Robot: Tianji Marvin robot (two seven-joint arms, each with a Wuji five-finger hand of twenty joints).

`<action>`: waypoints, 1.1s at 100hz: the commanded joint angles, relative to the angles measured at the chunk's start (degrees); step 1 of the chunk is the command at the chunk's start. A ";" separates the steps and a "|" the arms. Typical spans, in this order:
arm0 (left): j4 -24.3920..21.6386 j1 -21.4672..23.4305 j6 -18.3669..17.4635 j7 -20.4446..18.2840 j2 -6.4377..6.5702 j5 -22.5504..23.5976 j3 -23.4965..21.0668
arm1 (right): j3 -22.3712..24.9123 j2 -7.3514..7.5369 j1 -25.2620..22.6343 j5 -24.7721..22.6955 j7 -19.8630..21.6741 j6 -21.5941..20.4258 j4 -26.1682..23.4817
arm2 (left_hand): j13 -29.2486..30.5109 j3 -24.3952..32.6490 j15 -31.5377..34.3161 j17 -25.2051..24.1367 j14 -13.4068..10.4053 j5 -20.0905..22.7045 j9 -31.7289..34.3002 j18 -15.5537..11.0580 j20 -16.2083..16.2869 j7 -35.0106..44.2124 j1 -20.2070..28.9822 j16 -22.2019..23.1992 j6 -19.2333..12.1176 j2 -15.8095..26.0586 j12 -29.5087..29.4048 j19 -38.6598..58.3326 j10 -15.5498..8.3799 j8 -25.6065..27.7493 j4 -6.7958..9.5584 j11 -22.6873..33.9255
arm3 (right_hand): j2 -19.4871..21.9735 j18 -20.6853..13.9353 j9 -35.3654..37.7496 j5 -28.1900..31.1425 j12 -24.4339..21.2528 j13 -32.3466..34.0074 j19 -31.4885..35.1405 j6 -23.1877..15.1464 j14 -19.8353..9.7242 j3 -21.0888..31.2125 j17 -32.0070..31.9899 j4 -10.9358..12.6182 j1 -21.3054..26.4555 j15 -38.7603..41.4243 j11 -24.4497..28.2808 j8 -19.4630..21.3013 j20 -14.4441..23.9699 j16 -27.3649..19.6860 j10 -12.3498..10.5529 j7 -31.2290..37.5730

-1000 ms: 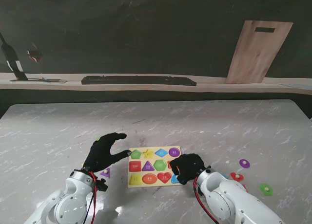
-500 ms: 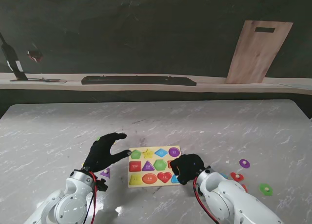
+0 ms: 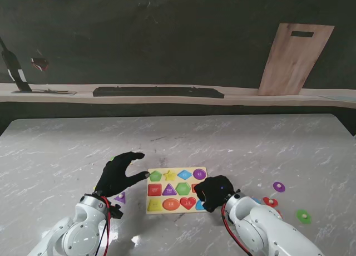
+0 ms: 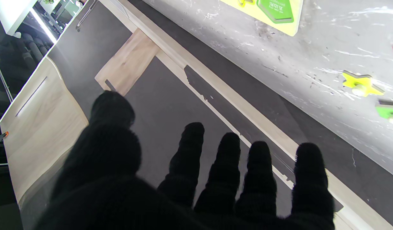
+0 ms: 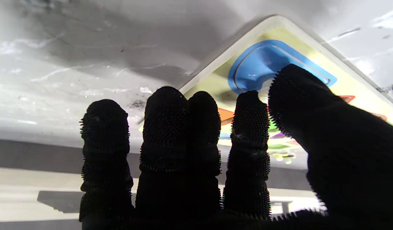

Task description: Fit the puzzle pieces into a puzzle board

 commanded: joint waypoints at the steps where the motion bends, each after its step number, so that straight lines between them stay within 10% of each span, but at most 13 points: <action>1: -0.03 0.07 0.14 -0.01 -0.17 -0.28 0.17 | -0.33 0.61 -0.77 -0.90 -1.15 -0.67 0.63 | 0.31 -1.06 -1.27 -0.51 -1.83 1.36 0.68 -5.62 0.67 -1.06 0.43 0.00 -1.50 1.10 -0.36 -0.78 -0.88 -0.40 1.76 -0.90 | -0.71 0.01 -1.71 -1.32 1.19 -1.06 1.27 -0.39 -1.46 -4.02 -0.83 -3.03 -1.58 1.27 0.82 2.11 0.40 0.18 -0.31 -0.33; 17: 0.05 0.00 0.29 -0.03 -0.19 -0.38 0.22 | 0.23 0.71 -1.33 -1.74 -2.66 -1.54 0.85 | 0.43 -1.42 -1.29 -0.50 -1.94 1.50 0.83 -5.53 0.68 -1.07 0.64 -0.01 -1.60 1.24 -0.35 -0.79 -0.95 -0.38 1.77 -0.91 | 5.34 -0.80 -3.41 -6.44 1.95 -2.34 0.96 2.87 -2.13 -6.76 -1.74 4.13 -5.96 1.38 1.60 11.49 0.49 0.11 -3.02 -7.56; 65: 0.23 -0.14 0.53 -0.08 -0.22 -0.61 0.32 | 5.40 0.75 -3.70 -4.98 -8.99 -5.06 -0.46 | 0.51 -2.38 -1.34 -0.56 -1.87 1.57 1.27 -5.37 0.84 -1.00 1.20 -0.01 -1.64 1.67 -0.28 -0.71 -0.89 -0.32 1.83 -0.81 | 17.26 -0.94 -10.51 -17.71 2.44 -8.90 -1.54 4.29 -0.72 -17.64 -8.20 4.59 -12.38 -1.48 0.82 9.20 0.45 -0.41 -3.55 -13.65; 110: 0.46 -0.48 0.94 -0.43 -0.20 -0.88 0.65 | 17.94 2.08 -8.81 -11.06 -5.10 -9.28 -2.03 | 0.49 -3.32 -1.32 -0.59 -1.81 1.59 1.40 -5.34 0.84 -1.13 1.78 -0.02 -1.52 1.86 -0.28 -0.81 -0.77 -0.37 1.89 -0.85 | 15.76 -2.96 -24.28 -22.16 2.00 -21.99 -6.30 1.34 -1.86 -14.63 -16.55 5.55 -9.38 -7.47 -2.61 9.98 -0.07 -1.18 -3.23 -14.87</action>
